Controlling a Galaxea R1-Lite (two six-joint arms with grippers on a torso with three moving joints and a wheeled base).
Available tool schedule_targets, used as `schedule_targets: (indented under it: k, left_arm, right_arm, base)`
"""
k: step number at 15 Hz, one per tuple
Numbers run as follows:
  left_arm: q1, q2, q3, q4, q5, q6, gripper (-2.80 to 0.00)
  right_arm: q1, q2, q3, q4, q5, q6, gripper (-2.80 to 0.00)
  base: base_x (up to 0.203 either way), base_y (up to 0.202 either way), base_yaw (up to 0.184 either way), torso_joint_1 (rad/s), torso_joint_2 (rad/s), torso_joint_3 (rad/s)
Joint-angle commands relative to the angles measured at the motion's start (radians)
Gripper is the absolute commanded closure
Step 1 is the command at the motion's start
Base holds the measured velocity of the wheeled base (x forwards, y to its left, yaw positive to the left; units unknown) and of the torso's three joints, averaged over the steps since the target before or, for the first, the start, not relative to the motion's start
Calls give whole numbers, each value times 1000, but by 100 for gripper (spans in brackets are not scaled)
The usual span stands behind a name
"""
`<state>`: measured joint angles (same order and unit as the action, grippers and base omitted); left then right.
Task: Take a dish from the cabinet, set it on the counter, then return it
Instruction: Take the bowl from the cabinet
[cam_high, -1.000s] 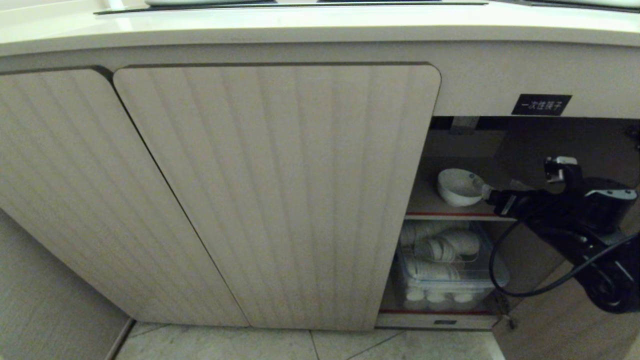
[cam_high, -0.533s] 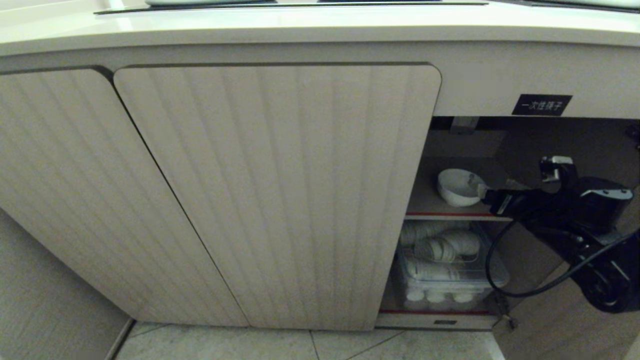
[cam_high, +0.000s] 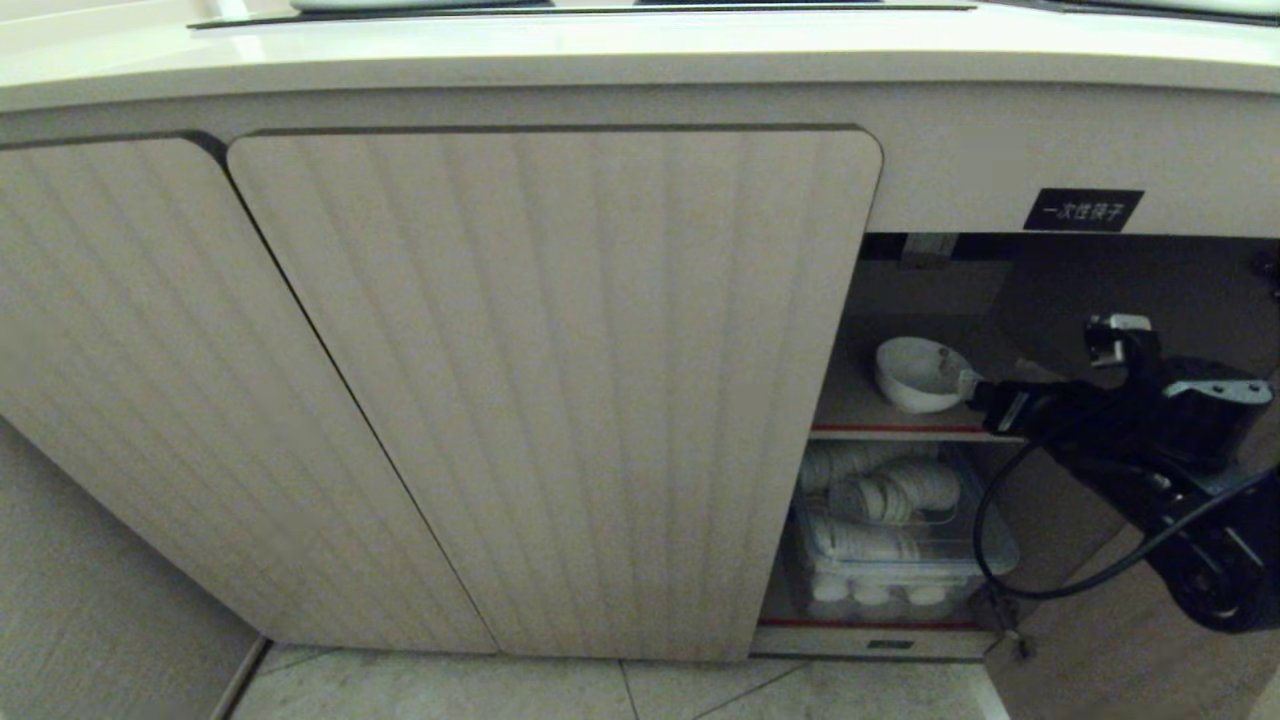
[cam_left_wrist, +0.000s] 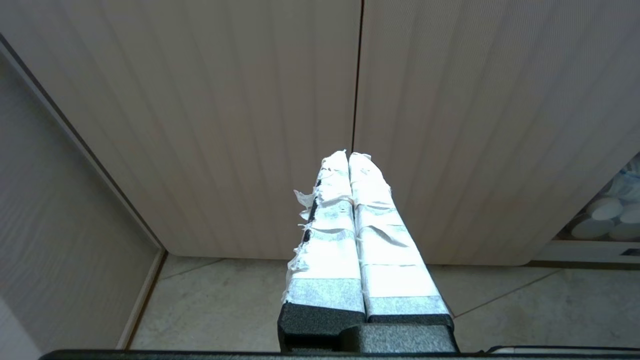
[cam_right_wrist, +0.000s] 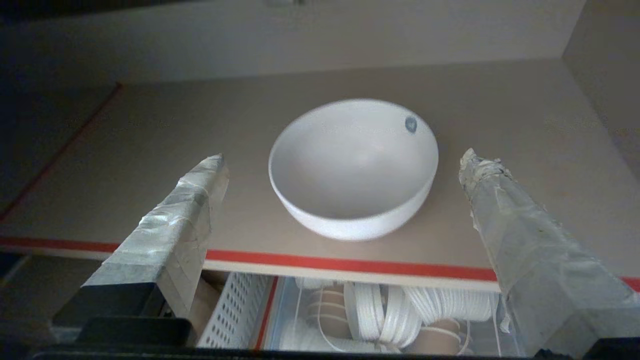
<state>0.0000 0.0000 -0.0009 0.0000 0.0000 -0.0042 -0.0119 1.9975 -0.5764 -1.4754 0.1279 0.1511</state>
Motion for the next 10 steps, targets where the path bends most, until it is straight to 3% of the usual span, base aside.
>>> schedule_targets:
  k: [1, 10]
  left_arm:
    - [0, 0, 1, -1, 0, 0, 0]
    - [0, 0, 1, 0, 0, 0, 0]
  right_arm:
    - [0, -12, -3, -5, 3, -1, -280]
    - [-10, -43, -6, 9, 14, -55, -280]
  base:
    - [0, 0, 0, 0, 0, 0]
    - [0, 0, 0, 0, 0, 0]
